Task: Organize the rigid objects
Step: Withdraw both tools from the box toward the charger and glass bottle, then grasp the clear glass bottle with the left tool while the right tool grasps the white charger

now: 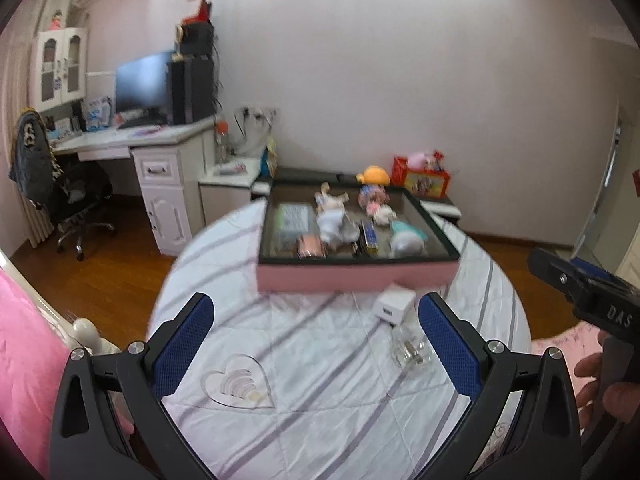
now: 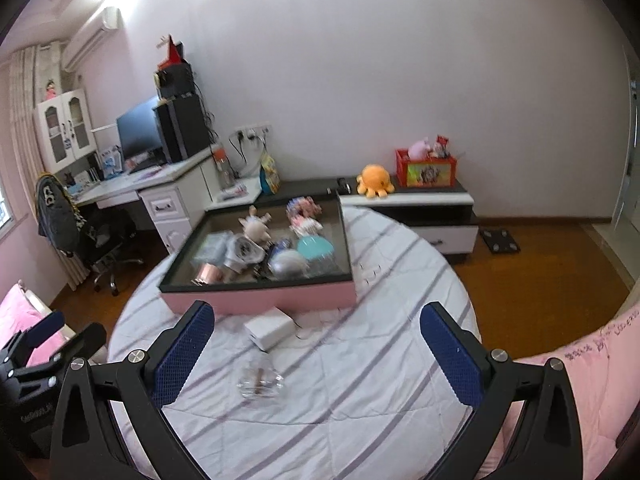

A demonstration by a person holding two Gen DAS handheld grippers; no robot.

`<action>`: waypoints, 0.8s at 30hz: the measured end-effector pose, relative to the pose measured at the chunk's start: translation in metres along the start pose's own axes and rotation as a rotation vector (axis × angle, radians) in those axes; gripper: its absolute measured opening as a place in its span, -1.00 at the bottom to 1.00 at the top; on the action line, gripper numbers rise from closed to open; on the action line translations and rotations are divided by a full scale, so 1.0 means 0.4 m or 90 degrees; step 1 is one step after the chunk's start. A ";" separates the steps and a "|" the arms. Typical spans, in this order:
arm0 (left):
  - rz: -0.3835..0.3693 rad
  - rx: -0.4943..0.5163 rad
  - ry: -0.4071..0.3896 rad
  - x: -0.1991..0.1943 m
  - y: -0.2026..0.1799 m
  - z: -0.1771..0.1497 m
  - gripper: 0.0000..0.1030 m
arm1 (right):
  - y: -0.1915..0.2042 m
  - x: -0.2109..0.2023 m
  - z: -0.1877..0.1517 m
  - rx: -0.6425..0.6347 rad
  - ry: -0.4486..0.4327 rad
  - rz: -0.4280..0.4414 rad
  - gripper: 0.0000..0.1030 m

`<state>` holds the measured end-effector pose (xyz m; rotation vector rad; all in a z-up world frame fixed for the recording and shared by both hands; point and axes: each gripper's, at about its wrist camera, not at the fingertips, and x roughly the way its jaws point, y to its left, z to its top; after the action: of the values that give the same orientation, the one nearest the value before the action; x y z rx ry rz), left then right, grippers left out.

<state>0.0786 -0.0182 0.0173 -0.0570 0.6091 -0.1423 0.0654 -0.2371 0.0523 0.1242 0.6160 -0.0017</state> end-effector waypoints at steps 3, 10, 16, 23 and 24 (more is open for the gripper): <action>-0.013 0.011 0.047 0.064 -0.028 -0.024 1.00 | -0.021 0.060 -0.012 0.008 0.039 -0.002 1.00; -0.048 0.020 0.135 0.202 -0.103 -0.073 1.00 | -0.062 0.172 -0.030 0.024 0.094 -0.008 1.00; -0.043 0.034 0.182 0.295 -0.165 -0.094 1.00 | -0.099 0.233 -0.040 0.041 0.117 -0.011 1.00; -0.045 0.029 0.220 0.369 -0.179 -0.130 0.70 | -0.106 0.295 -0.048 0.038 0.147 0.003 1.00; -0.042 0.031 0.212 0.367 -0.174 -0.129 0.55 | -0.098 0.308 -0.051 0.034 0.153 0.010 1.00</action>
<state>0.1599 -0.1096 -0.1012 -0.0060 0.9356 -0.2329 0.1528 -0.2695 -0.0397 0.1832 0.8557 0.0125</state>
